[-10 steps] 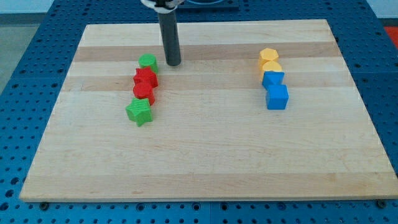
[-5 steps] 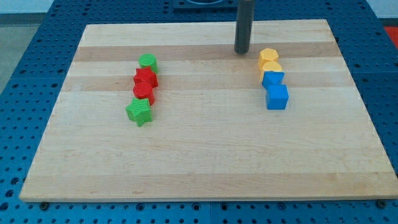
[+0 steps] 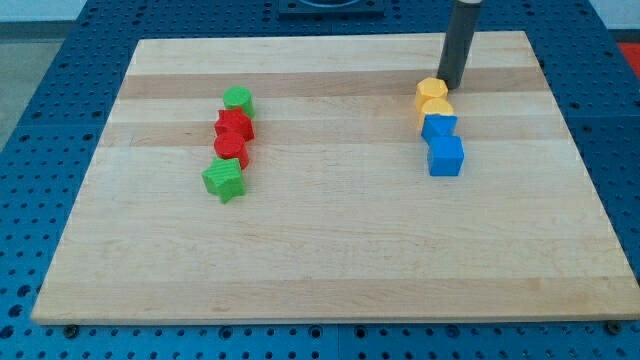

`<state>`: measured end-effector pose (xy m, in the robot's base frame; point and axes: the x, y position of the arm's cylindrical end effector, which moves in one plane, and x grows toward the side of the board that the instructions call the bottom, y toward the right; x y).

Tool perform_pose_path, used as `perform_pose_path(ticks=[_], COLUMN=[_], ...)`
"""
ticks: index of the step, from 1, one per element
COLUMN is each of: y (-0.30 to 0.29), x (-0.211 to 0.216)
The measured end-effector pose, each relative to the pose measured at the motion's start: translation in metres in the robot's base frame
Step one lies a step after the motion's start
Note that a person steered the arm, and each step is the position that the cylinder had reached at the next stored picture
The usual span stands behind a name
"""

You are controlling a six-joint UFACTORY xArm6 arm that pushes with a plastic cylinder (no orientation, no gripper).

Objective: Move the yellow hexagon to the center of the board

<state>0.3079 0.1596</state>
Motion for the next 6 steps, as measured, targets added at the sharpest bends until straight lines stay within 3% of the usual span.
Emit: perform_pose_path(ticks=[6], y=[-0.001], x=[0.020])
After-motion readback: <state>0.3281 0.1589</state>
